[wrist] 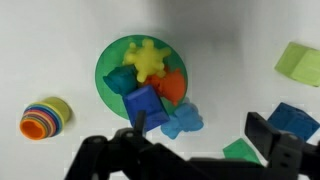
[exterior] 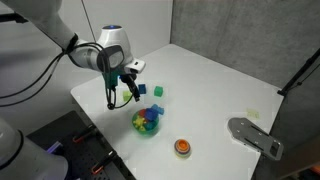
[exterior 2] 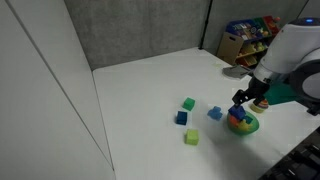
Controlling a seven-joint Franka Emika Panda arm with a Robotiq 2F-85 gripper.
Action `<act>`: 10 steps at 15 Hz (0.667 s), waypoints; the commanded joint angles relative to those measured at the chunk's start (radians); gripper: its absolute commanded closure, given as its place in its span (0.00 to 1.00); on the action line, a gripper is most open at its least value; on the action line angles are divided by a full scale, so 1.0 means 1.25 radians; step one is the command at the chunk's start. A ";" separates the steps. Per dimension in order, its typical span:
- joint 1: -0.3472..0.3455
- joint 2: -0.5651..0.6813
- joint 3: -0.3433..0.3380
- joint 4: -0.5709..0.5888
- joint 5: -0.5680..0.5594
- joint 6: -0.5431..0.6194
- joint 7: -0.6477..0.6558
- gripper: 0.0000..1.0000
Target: Pick up the bottommost blue block on the table and put it in the green bowl
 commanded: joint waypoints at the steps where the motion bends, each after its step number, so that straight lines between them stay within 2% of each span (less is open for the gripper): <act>1: -0.123 -0.106 0.127 -0.017 0.193 -0.115 -0.211 0.00; 2: -0.148 -0.112 0.140 0.002 0.245 -0.159 -0.268 0.00; 5: -0.211 -0.115 0.155 0.063 0.279 -0.283 -0.342 0.00; 10: -0.287 -0.119 0.159 0.177 0.218 -0.446 -0.332 0.00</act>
